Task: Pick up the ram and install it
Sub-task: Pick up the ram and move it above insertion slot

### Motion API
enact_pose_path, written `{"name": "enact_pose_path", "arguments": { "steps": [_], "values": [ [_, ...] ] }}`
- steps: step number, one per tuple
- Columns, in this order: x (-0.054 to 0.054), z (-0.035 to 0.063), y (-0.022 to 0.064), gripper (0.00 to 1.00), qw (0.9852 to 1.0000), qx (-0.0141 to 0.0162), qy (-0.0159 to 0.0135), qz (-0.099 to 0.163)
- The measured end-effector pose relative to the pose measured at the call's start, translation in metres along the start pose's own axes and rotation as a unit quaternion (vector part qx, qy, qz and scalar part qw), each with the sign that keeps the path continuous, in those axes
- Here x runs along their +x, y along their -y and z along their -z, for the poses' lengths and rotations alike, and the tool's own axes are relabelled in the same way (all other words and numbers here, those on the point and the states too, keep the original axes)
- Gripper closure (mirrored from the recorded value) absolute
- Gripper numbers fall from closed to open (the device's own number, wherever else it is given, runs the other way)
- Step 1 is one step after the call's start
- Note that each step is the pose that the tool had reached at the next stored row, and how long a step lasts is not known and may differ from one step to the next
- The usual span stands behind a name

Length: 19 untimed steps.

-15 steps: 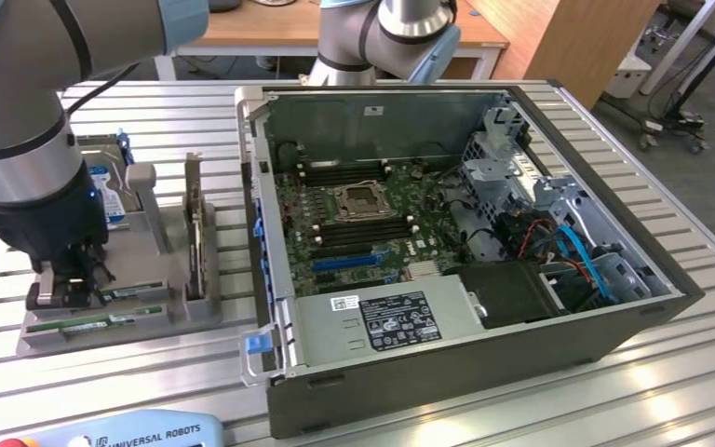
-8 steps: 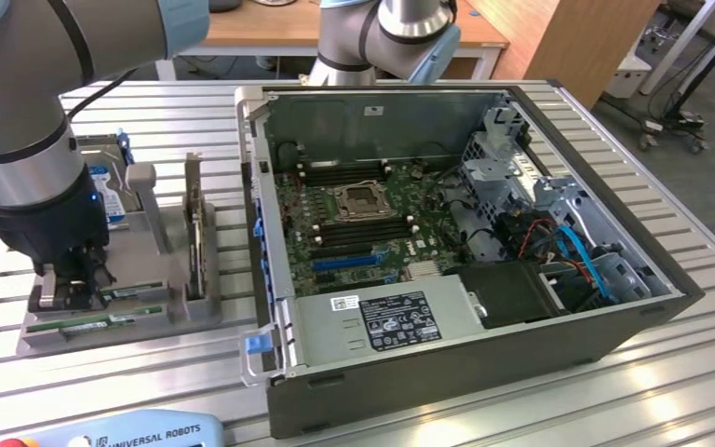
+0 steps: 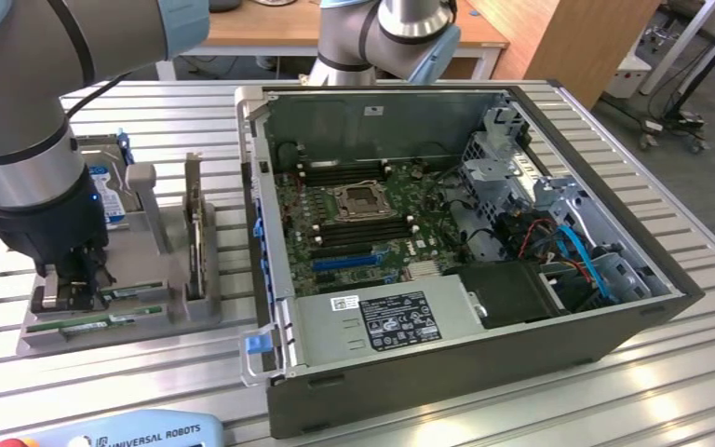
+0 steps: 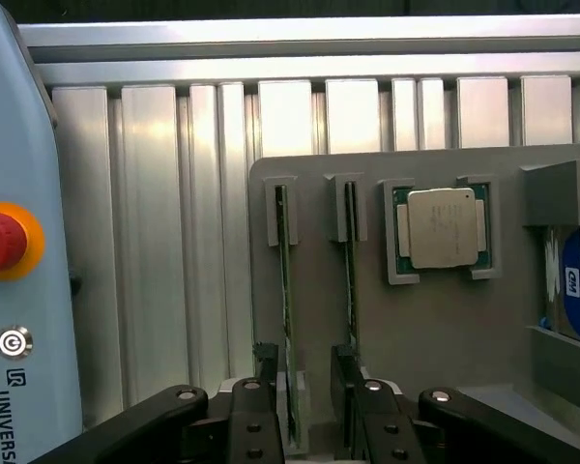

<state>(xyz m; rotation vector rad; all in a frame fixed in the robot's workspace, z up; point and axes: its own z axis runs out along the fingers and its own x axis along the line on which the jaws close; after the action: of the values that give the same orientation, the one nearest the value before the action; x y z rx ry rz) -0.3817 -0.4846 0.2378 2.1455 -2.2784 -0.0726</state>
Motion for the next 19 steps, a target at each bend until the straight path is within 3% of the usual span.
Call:
{"name": "enact_pose_path", "arguments": {
  "steps": [11, 19],
  "values": [
    [0.0, -0.0021, 0.0001, 0.64, 1.0, 0.0, -0.0001, 0.003],
    [0.0, -0.0109, 0.0005, 0.64, 1.0, -0.0001, -0.0001, 0.003]
  ]
}}
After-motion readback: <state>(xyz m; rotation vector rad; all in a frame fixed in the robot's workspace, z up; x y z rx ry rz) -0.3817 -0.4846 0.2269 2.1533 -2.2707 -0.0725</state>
